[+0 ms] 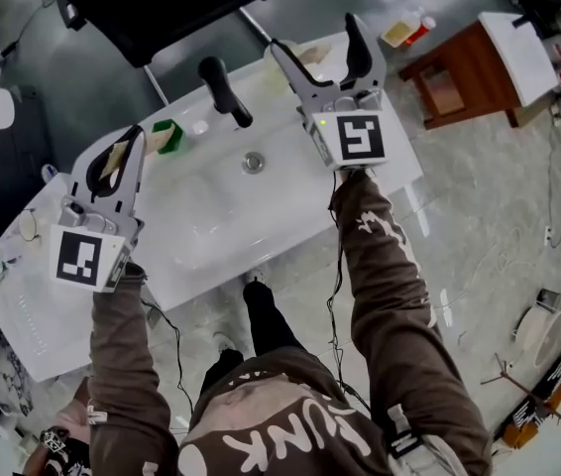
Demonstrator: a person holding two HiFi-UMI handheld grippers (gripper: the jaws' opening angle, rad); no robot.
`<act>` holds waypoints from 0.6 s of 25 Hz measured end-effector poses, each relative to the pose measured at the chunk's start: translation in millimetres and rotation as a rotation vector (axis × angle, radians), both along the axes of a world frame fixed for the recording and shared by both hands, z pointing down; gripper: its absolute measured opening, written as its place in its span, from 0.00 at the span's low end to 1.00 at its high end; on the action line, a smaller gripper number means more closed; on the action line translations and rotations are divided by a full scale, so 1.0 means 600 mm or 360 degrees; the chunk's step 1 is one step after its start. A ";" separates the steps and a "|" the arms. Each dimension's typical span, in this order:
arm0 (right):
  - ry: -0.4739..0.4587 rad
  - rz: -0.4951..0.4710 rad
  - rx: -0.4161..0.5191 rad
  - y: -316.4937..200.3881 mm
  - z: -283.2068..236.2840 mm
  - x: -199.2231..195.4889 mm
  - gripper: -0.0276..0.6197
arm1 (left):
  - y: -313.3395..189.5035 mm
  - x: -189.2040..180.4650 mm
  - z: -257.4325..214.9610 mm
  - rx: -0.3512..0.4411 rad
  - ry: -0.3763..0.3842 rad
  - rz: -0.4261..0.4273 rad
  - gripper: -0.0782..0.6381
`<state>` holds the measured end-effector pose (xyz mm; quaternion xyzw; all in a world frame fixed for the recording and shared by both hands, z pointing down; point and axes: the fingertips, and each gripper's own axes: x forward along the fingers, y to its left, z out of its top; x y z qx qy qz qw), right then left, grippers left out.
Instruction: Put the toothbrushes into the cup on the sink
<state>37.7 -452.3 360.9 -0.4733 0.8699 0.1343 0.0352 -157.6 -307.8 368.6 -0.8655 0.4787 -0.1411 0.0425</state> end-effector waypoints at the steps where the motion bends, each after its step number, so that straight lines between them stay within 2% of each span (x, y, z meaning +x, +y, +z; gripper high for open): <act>1: -0.0013 -0.0010 0.0028 0.011 -0.018 0.004 0.72 | -0.002 0.001 0.000 0.0000 -0.0003 -0.0002 0.12; 5: -0.0056 -0.0086 0.0163 0.062 -0.090 0.014 0.73 | -0.015 0.002 0.008 0.0007 -0.0001 -0.0016 0.12; 8: -0.0056 -0.0111 0.0231 0.097 -0.130 0.024 0.74 | -0.020 -0.001 0.032 -0.0036 -0.0025 -0.0022 0.12; 12: -0.0122 -0.0127 0.0260 0.129 -0.163 0.033 0.75 | -0.031 -0.007 0.068 -0.0089 -0.0052 -0.0038 0.12; 15: -0.0110 -0.0129 0.0271 0.149 -0.168 0.040 0.75 | -0.037 -0.009 0.086 -0.0096 -0.0052 -0.0034 0.12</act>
